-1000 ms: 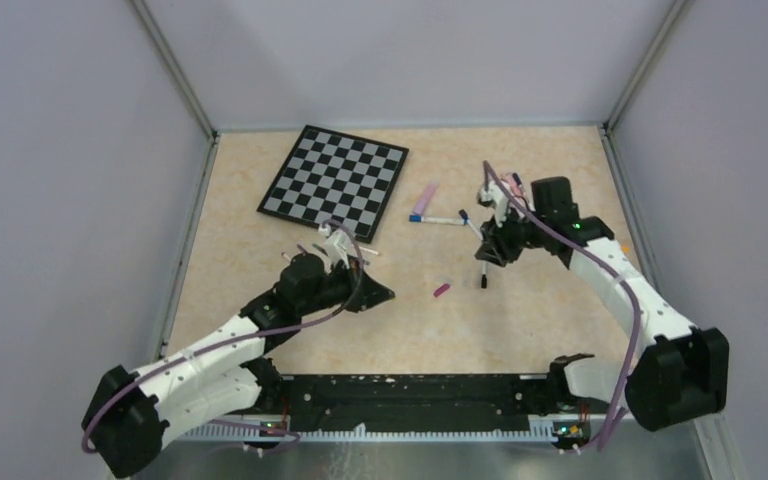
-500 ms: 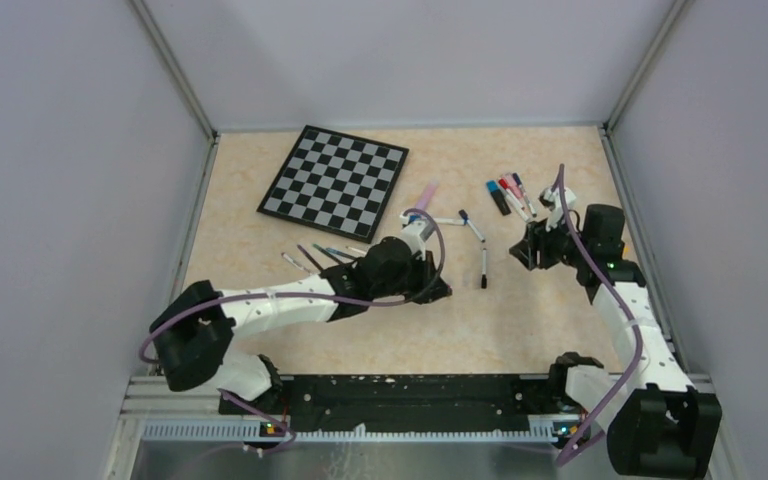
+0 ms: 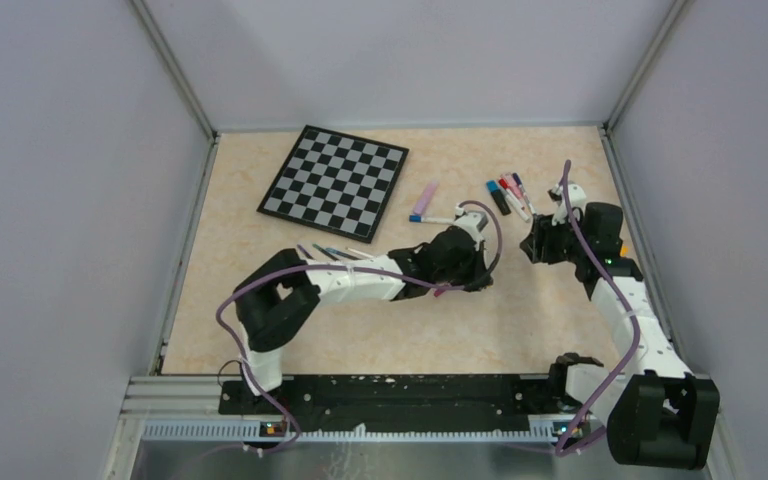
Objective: Open the pen caps
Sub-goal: Place the pen cap at the center of the board.
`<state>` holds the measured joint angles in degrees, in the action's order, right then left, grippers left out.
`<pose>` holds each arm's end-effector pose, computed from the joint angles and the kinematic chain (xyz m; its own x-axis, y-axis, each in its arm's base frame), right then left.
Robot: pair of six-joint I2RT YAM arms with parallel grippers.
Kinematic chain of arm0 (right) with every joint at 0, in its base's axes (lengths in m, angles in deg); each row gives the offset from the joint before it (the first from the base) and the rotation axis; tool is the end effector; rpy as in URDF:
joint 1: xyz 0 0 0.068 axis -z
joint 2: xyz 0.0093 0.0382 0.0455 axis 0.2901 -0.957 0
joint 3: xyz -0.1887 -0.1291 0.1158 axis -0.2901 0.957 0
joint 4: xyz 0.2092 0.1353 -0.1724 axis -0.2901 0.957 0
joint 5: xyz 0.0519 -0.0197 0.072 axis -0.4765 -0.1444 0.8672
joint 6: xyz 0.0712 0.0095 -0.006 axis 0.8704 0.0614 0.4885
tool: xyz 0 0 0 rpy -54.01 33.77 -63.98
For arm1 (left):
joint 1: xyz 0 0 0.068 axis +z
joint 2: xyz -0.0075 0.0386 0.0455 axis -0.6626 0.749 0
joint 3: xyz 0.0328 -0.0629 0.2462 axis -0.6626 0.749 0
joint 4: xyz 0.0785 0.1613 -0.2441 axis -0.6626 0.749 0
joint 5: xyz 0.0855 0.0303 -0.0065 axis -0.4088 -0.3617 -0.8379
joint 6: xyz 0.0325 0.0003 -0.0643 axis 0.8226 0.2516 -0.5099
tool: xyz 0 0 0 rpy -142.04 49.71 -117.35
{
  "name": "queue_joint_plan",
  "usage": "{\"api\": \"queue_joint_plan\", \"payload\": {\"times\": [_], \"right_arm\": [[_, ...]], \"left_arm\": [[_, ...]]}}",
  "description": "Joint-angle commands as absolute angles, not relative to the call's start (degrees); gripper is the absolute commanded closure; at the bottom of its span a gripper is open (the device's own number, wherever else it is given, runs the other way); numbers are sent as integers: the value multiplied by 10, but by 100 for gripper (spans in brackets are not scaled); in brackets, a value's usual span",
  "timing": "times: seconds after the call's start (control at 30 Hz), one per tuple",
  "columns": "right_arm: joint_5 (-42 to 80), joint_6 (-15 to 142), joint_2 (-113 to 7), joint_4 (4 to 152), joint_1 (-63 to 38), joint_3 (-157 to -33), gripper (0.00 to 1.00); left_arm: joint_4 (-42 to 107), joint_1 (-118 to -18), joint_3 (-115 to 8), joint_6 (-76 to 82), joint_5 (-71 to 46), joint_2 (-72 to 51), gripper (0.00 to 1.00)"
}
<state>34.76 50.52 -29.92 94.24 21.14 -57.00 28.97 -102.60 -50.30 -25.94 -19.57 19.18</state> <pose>0.2838 0.0026 0.2002 -0.5735 -0.0573 -0.8172 -0.3135 0.9370 0.1544 0.2244 -0.4098 0.1596 -0.7626 0.0407 -0.6456 0.5128 0.6463 -0.5650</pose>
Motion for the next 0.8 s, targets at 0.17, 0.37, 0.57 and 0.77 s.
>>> {"api": "queue_joint_plan", "payload": {"times": [0.17, 0.37, 0.57, 0.77], "right_arm": [[325, 519, -298, 918, 226, -581, 52], [327, 519, -299, 918, 226, -581, 52], [327, 519, -303, 919, 226, -581, 52], [329, 519, -303, 919, 226, -581, 52]], "left_arm": [[377, -1031, -673, -272, -225, 322, 95], [448, -1031, -755, -277, -223, 389, 94], [474, -1031, -784, -276, -227, 412, 84], [489, -1031, -798, -273, -225, 421, 70]]}}
